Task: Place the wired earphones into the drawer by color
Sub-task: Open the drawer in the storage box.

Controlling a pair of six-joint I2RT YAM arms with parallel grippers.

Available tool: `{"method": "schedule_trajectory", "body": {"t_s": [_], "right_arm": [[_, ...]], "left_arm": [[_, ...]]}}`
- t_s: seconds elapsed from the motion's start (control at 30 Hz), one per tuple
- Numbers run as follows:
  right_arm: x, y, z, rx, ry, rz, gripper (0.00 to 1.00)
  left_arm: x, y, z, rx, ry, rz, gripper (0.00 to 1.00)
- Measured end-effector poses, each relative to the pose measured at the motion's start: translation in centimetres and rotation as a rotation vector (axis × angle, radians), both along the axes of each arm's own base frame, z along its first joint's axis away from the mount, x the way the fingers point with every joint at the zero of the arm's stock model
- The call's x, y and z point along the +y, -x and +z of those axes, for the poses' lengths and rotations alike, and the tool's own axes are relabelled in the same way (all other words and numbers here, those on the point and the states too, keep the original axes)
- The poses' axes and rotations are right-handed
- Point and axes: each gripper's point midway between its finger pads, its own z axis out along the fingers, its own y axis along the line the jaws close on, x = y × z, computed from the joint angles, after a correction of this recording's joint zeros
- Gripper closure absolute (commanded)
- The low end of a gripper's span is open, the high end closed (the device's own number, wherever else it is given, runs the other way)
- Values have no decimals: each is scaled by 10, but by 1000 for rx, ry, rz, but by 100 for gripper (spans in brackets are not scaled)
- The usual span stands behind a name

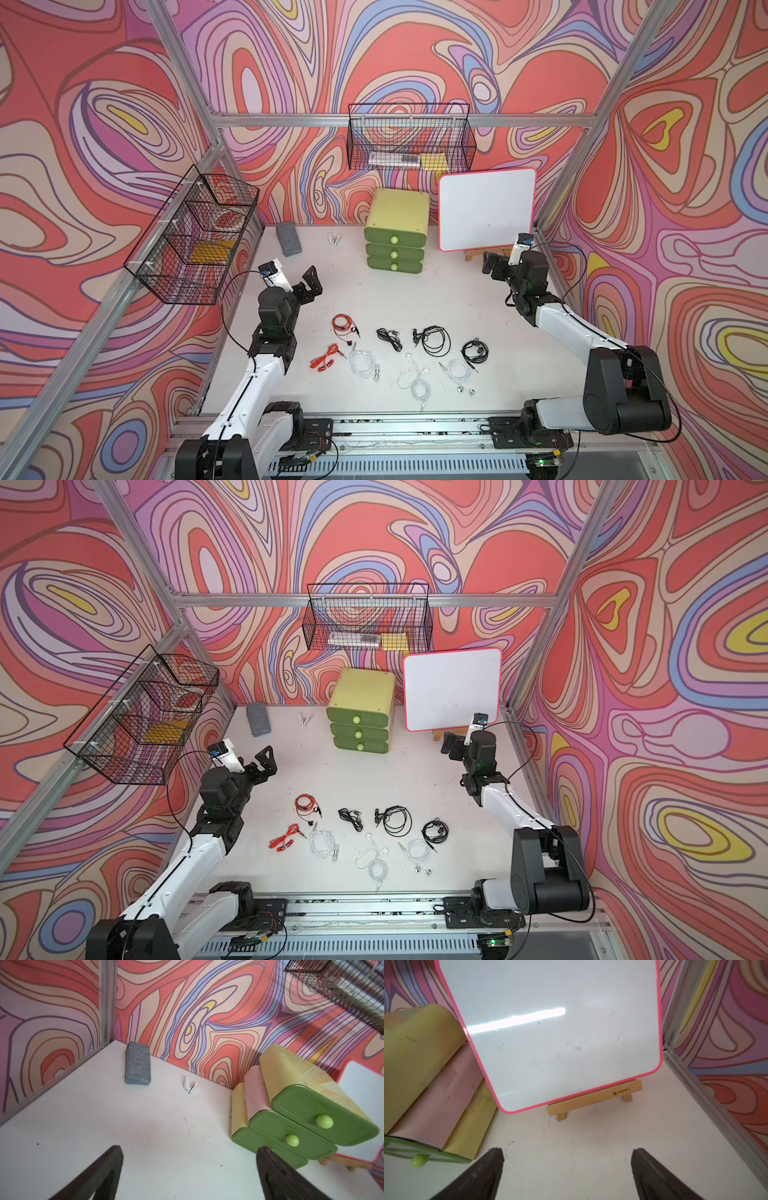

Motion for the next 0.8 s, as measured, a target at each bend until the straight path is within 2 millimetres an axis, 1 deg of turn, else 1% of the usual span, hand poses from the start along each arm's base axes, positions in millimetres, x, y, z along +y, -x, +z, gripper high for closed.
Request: {"method": "schedule_trajectory", "body": {"t_s": [0.1,0.17,0.23,0.3,0.43,0.53,0.67,0.8], "right_arm": [[17,4,-6,52,-61,82,2],[26,7,-7,72,-92,125,2],[34,12,-5,84,-124,160,2],[38,16,0,84,-148,181,2],[45,25,9,85,-195,203,2],[47,30,16,81,-225,206,2],[47,41,26,53,-253,203,2],[48,55,27,25,-280,202,2]], "left_arm": [[-16,3,1,2,95,-76,1],[-29,2,-5,32,142,-140,1],[-45,1,-14,86,178,-203,1],[-64,0,-16,123,190,-264,1],[-105,-4,-2,151,188,-374,1],[-130,-9,5,182,180,-420,1],[-153,-13,5,232,176,-431,1],[-169,-19,-2,283,182,-422,1]]}}
